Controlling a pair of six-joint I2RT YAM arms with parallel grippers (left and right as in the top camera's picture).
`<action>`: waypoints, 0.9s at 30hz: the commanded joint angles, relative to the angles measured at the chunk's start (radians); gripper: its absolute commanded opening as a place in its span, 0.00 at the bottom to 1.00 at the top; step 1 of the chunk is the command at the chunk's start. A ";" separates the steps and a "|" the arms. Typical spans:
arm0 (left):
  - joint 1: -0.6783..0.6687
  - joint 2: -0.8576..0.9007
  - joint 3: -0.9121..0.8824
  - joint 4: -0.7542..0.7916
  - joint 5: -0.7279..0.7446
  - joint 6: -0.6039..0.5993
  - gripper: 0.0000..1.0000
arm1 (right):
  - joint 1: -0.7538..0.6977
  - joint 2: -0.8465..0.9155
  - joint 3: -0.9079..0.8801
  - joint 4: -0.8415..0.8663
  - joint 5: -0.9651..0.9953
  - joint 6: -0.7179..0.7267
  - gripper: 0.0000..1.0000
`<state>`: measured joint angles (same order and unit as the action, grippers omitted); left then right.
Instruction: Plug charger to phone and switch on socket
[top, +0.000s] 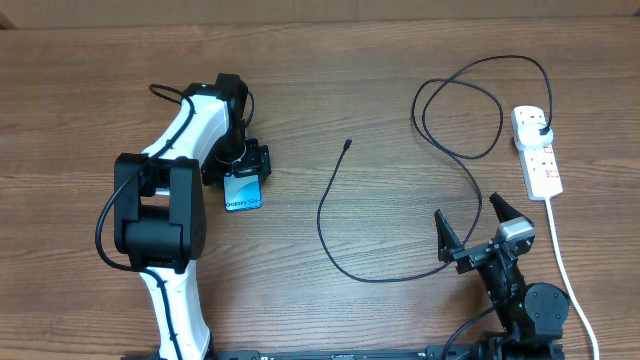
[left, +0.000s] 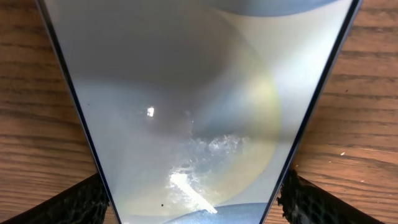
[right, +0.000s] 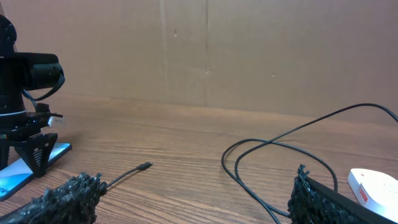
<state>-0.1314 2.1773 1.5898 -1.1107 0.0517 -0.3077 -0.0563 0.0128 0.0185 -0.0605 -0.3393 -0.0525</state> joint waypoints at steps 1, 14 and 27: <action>-0.006 0.016 -0.018 -0.003 0.019 0.016 0.91 | 0.005 -0.009 -0.011 0.007 0.006 -0.002 1.00; -0.006 0.016 -0.018 -0.003 0.019 0.016 0.91 | 0.005 -0.009 -0.011 0.007 0.006 -0.001 1.00; -0.006 0.016 -0.018 -0.007 0.019 0.016 0.76 | 0.005 -0.009 -0.011 0.007 0.006 -0.002 1.00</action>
<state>-0.1314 2.1773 1.5890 -1.1149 0.0521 -0.3073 -0.0563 0.0128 0.0185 -0.0608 -0.3393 -0.0525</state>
